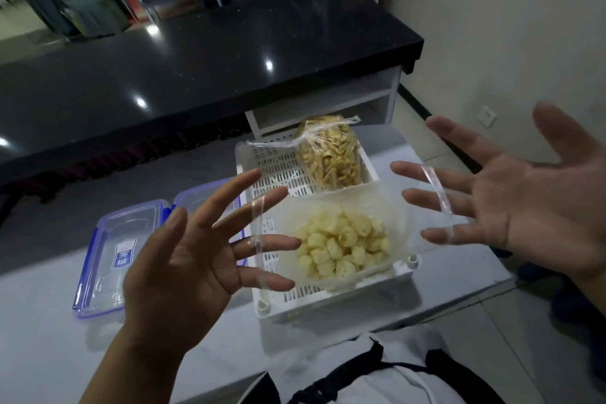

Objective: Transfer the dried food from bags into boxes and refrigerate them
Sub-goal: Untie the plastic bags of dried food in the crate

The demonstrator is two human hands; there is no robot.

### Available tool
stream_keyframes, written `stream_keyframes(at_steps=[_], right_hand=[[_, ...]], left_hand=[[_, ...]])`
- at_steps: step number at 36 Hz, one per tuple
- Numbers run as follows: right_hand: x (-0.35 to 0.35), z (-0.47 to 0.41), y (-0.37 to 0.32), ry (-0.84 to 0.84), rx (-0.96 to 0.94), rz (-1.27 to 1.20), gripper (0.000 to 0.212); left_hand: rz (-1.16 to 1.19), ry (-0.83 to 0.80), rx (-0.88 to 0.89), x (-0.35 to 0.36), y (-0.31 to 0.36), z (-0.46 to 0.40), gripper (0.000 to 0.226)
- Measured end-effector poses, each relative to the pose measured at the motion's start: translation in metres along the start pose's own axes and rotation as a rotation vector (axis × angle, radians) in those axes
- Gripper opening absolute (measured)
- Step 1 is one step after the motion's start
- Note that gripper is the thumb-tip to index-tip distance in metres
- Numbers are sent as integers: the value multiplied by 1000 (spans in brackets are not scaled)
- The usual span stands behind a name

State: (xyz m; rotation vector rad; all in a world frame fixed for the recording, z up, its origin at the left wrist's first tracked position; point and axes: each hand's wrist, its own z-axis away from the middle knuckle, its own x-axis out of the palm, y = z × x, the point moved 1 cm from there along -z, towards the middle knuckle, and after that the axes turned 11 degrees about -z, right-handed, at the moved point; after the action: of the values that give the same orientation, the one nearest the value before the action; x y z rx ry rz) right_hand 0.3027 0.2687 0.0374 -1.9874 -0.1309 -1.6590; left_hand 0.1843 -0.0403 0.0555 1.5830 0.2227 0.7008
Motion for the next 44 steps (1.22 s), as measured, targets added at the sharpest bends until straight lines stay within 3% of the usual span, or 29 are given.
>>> stream_keyframes(at_steps=[6, 17, 22, 24, 26, 28, 31, 35, 40, 44], right_hand=[[-1, -3, -4, -11, 51, -14, 79], [-28, 2, -10, 157, 108, 73, 76], [-58, 17, -48, 252, 101, 85, 69], [-63, 25, -64, 450, -26, 214, 62], [-62, 16, -75, 630, -117, 556, 56], [-40, 9, -101, 696, -177, 909, 54], [-25, -16, -92, 733, -174, 1141, 59], [-26, -62, -84, 742, -80, 1258, 42], [-48, -114, -81, 765, 20, 1382, 47], [-79, -139, -77, 812, 2, 1682, 57]], left_hand=[[-63, 40, -7, -1, 3, -1, 81], [-144, 90, -63, -10, 1, -8, 81], [-356, 189, -67, -24, 7, -15, 80], [-484, 293, -53, -35, 12, -20, 70], [-613, 370, -38, -44, 18, -27, 59], [-740, 387, -28, -52, 24, -38, 53], [-983, 328, -35, -58, 32, -62, 43], [-1280, 181, -127, -59, 31, -105, 54], [-1525, 52, -102, -59, 11, -164, 61], [-1625, 57, -140, -68, -14, -202, 74]])
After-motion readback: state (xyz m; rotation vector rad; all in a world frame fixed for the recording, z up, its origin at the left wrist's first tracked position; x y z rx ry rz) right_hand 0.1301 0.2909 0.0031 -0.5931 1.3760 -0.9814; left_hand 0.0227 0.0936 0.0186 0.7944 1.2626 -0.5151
